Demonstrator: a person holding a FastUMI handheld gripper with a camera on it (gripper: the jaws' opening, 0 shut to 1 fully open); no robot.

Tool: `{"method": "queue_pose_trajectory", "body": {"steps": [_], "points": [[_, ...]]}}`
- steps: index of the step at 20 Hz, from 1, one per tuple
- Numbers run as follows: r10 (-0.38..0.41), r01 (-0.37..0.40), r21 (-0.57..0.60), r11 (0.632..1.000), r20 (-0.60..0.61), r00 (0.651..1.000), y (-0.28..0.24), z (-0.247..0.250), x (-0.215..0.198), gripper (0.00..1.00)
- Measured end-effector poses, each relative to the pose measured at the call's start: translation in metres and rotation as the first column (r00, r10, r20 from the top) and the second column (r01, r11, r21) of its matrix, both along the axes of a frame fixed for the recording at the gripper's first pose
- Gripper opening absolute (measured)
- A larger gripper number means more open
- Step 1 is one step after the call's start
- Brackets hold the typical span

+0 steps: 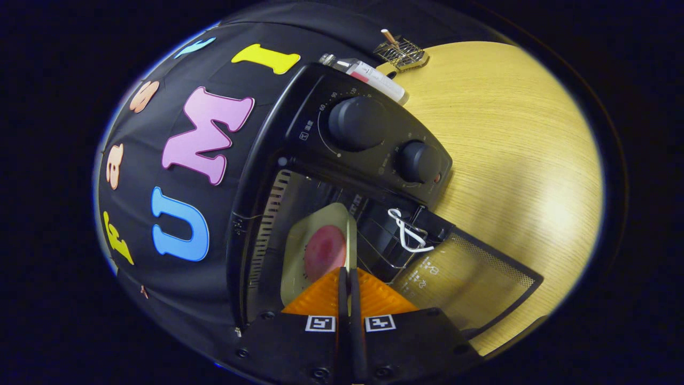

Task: Open the toaster oven, put the food inside, and close the toaster oven door.

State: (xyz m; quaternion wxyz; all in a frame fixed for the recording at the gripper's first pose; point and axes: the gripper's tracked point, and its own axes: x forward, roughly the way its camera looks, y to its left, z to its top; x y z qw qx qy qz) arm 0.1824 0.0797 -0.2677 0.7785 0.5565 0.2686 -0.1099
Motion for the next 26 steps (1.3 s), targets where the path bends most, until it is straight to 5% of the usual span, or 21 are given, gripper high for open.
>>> {"method": "queue_pose_trajectory", "body": {"steps": [7,10,13,21,24,26], "points": [[-0.009,0.009,0.008,1.0,-0.024,1.0,0.009,0.002,0.009,0.11],[0.001,-0.001,-0.054,0.999,-0.002,1.0,0.005,0.013,0.003,0.39],[0.038,-0.038,-0.056,0.998,-0.003,0.999,0.013,0.02,-0.01,0.95],[0.277,-0.295,-0.292,0.91,-0.103,0.955,0.027,0.031,-0.099,0.99],[0.384,-0.406,-0.394,0.824,-0.138,0.913,0.029,0.033,-0.128,0.99],[0.441,-0.471,-0.489,0.734,-0.184,0.878,0.025,0.025,-0.144,0.99]]}}
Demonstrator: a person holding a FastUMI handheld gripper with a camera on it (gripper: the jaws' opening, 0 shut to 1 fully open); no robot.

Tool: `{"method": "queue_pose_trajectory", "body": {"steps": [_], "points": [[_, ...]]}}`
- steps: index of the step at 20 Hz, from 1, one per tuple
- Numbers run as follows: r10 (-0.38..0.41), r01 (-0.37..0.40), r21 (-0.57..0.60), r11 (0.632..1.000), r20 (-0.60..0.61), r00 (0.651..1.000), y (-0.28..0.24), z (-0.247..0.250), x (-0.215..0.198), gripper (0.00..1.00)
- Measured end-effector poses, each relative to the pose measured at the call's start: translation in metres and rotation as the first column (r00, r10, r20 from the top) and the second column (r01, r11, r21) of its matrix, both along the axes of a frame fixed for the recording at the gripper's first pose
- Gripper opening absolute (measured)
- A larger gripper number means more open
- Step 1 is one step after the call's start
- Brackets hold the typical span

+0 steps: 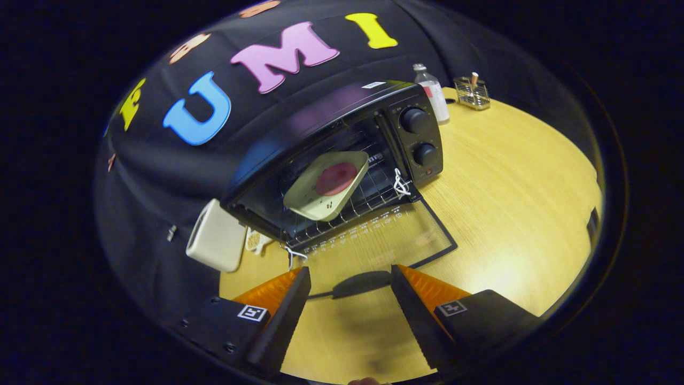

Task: Open the toaster oven, put the food inside, and close the toaster oven door.

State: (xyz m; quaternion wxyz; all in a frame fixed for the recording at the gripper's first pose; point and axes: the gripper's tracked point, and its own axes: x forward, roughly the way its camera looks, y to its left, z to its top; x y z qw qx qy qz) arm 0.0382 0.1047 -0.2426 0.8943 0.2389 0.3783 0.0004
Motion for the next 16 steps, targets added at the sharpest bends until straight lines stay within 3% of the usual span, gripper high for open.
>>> {"method": "queue_pose_trajectory", "body": {"steps": [3,6,16], "points": [[0.129,-0.132,-0.169,0.977,-0.028,0.991,-0.006,-0.018,-0.026,0.99],[0.202,-0.213,-0.274,0.938,-0.067,0.977,-0.01,-0.042,-0.044,0.99],[0.27,-0.317,-0.37,0.873,-0.175,0.947,0.006,-0.094,-0.044,1.0]]}}
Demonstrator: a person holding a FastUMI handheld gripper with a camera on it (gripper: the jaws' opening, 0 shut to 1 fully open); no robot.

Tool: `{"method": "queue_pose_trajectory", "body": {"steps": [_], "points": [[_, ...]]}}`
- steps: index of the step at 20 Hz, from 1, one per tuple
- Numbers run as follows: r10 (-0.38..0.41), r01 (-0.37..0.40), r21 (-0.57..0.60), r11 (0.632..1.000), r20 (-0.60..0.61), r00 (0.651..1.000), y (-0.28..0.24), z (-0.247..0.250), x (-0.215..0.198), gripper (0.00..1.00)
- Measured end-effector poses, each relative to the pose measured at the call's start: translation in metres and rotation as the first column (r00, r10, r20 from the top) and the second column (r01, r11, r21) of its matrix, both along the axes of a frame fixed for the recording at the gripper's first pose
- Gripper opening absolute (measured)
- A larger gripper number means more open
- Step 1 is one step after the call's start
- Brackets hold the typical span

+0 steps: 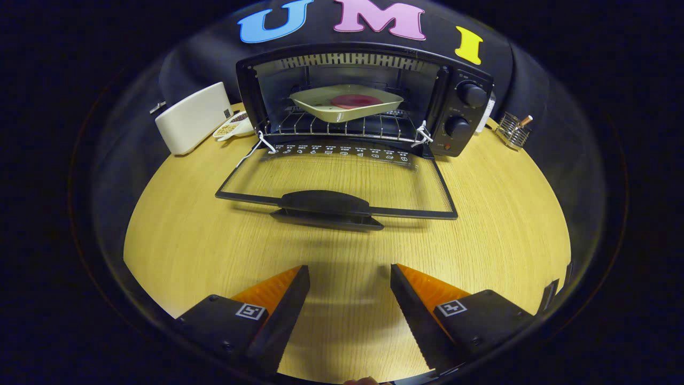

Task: Open the toaster oven, put the food inside, and close the toaster oven door.

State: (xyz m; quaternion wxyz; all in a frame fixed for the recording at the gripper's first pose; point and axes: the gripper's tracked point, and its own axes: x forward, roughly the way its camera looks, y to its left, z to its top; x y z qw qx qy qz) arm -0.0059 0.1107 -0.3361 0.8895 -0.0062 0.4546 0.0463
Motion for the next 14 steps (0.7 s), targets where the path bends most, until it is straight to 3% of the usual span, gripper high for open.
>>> {"method": "queue_pose_trajectory", "body": {"steps": [8,14], "points": [[-0.025,0.025,0.023,0.999,0.0,1.0,0.009,-0.004,0.038,1.0],[-0.069,0.069,0.041,0.997,-0.009,0.998,0.01,0.002,0.042,1.0]]}}
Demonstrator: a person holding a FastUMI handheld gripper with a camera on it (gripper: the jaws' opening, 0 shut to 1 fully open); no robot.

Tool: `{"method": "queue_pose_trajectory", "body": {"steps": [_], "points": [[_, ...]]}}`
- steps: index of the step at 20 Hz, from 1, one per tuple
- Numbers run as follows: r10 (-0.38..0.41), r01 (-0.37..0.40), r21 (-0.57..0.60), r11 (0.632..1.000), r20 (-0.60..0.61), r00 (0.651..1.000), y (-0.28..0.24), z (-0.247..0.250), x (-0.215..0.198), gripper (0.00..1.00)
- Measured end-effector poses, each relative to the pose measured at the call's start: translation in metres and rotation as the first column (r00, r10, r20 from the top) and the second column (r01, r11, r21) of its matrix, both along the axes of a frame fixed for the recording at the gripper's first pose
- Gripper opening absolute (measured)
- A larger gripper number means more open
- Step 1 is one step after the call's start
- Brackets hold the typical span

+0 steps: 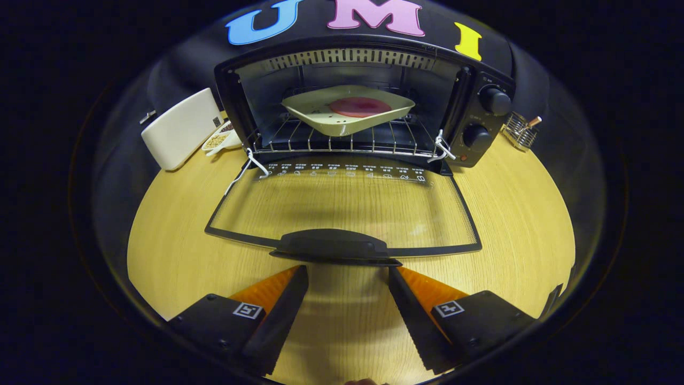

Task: Open the toaster oven, put the food inside, and close the toaster oven door.

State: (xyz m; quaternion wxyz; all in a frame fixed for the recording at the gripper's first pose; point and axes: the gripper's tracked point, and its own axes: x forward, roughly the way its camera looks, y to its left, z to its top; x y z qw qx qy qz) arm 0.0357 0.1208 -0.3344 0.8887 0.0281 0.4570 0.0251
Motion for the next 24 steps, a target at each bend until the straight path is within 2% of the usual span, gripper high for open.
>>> {"method": "queue_pose_trajectory", "body": {"steps": [2,5,10,15,17,21,24], "points": [[-0.034,0.034,0.029,0.999,0.003,0.999,0.001,0.009,0.0,1.0],[-0.018,0.017,0.024,1.0,0.043,0.999,0.0,0.027,-0.001,0.99],[-0.05,0.042,0.074,0.996,0.117,0.992,-0.001,0.066,0.004,1.0],[-0.075,0.047,0.122,0.991,0.235,0.969,0.003,0.117,0.037,1.0],[-0.063,0.034,0.112,0.993,0.267,0.962,0.003,0.133,0.051,1.0],[-0.035,0.004,0.082,0.997,0.38,0.924,0.003,0.18,0.061,1.0],[-0.011,-0.02,0.061,0.998,0.474,0.88,-0.001,0.217,0.053,1.0]]}}
